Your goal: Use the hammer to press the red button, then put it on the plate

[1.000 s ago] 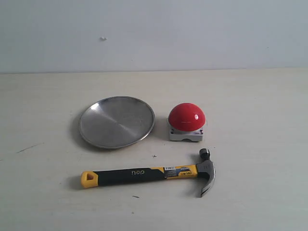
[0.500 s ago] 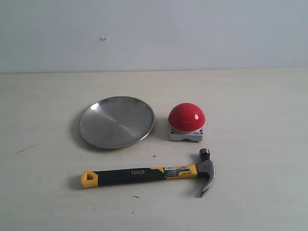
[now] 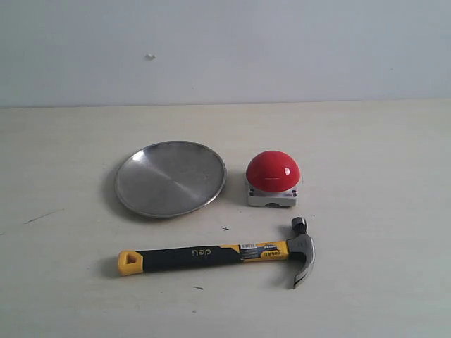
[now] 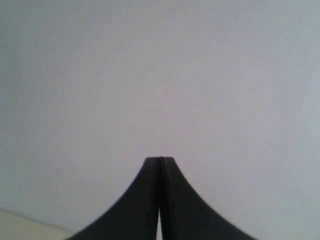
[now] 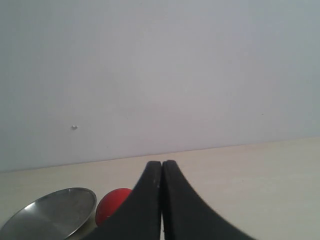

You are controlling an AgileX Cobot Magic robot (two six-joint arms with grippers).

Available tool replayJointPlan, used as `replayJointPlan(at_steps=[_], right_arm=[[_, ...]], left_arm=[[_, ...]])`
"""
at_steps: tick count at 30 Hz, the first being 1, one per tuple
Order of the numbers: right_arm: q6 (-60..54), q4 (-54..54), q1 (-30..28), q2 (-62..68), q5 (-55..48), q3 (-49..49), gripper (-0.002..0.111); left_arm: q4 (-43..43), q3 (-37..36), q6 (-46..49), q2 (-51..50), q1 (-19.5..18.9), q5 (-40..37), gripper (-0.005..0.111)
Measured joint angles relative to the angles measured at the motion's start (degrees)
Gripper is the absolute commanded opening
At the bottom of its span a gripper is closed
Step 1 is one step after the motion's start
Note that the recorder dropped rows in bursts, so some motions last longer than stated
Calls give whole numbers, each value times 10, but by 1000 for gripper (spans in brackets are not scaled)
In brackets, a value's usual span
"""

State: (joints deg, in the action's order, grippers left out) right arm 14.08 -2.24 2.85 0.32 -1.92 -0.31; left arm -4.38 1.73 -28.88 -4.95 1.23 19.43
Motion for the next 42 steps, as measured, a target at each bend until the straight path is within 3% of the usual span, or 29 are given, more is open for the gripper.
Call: replayJointPlan(at_steps=[3,9,14,19,30,35,36,39,40,42], right_arm=[[0,0,0,0,0,0,0],[0,0,0,0,0,0,0],[0,0,0,0,0,0,0],[0,0,0,0,0,0,0],[0,0,0,0,0,0,0],[0,0,0,0,0,0,0],[0,0,0,0,0,0,0],[0,0,0,0,0,0,0],[0,0,0,0,0,0,0],[0,0,0,0,0,0,0]], left_arm=[[-41,47,-25,-86,0,-36,2],[-248,165,-163,-292,5,-123,3],[-368,206,-225,-415,59,-144,3],[-395,222,-234,-469,91,-144,3],[-430,228,-240,-476,98,-138,1],[-549,268,-302,-530,156,-138,0],[-586,300,-319,-571,186,-147,0],[-632,367,-309,-645,245,-237,0],[-625,394,-260,-678,269,-333,0],[-573,423,-167,-707,285,-427,0]])
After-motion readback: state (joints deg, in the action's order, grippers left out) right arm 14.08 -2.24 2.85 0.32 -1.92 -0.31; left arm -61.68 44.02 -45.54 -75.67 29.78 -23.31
